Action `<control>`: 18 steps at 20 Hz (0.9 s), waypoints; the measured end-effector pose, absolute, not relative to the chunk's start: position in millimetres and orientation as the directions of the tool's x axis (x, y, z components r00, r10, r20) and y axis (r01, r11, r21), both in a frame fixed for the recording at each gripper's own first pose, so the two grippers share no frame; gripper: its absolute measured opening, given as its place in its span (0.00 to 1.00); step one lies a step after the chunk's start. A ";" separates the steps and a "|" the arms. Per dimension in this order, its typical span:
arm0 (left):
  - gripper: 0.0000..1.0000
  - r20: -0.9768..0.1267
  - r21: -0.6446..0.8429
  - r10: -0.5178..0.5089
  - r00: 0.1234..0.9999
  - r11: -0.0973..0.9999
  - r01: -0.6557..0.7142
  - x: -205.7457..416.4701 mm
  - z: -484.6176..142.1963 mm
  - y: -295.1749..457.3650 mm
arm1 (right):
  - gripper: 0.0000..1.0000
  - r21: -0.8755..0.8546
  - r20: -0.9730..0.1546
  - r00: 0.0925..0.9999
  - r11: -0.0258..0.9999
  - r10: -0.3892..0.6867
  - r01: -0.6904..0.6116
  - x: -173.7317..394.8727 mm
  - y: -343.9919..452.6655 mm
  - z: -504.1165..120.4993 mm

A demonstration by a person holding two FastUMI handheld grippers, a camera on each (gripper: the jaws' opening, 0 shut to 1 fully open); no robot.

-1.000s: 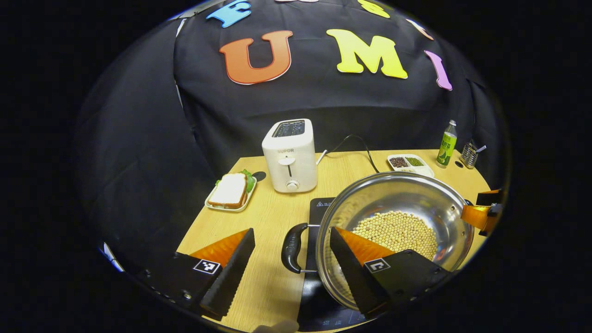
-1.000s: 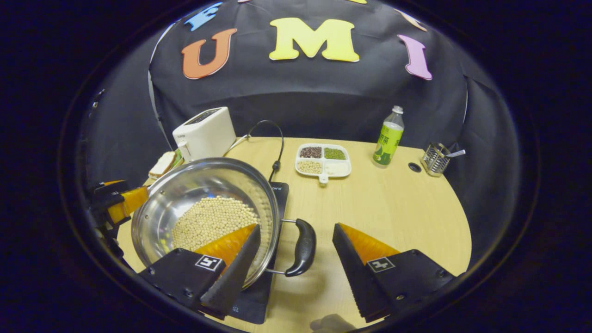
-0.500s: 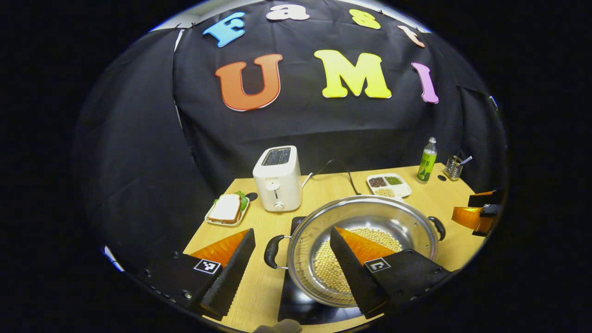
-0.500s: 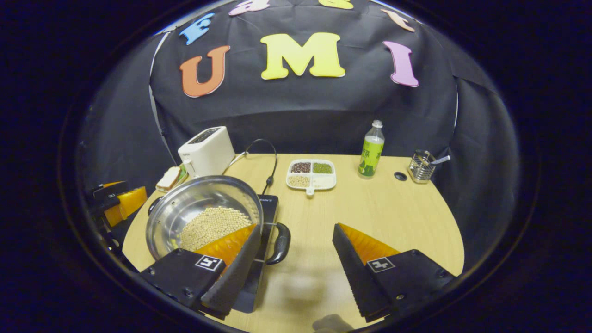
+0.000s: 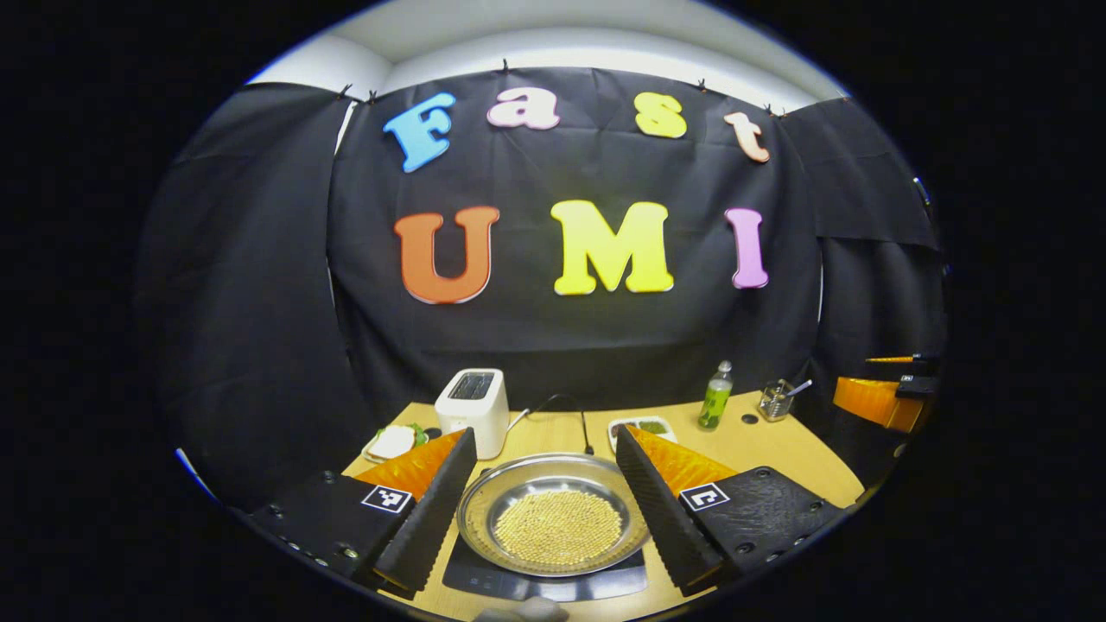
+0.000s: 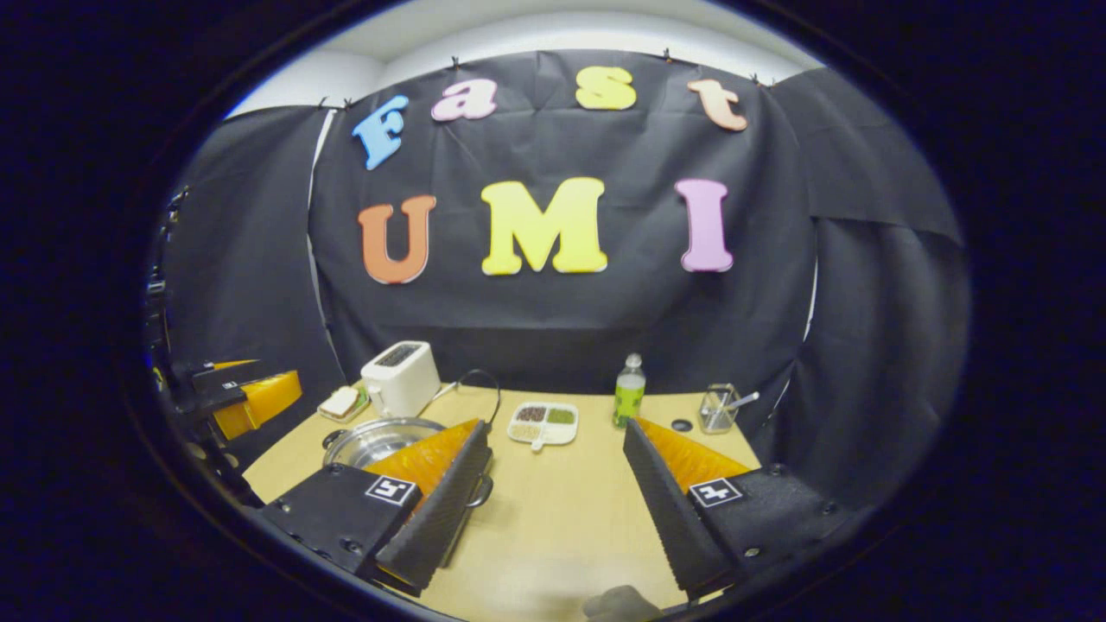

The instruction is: First push the handle of the pot to place it horizontally, then grasp the pot with both hands and set it on the induction cooktop.

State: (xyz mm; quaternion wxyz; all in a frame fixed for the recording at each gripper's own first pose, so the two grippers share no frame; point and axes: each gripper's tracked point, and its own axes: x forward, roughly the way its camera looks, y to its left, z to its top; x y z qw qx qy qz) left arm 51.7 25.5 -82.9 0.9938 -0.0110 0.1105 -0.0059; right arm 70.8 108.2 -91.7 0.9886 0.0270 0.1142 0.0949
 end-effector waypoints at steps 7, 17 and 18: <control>0.96 -0.082 -0.075 -0.015 0.997 0.997 0.009 2.8 2.4 -54.3 | 1.00 0.074 -0.034 0.993 0.991 0.113 -0.110 16.4 -5.3 1.0; 0.96 -0.008 -0.092 -0.011 1.000 0.996 0.010 -21.1 50.2 -113.6 | 0.96 0.105 -0.005 0.996 0.991 0.089 -0.088 -10.0 -87.5 24.4; 0.96 -0.004 -0.089 -0.008 1.000 0.996 0.008 -23.3 53.0 -116.0 | 0.96 0.101 0.000 0.996 0.991 0.091 -0.091 -12.1 -89.8 26.5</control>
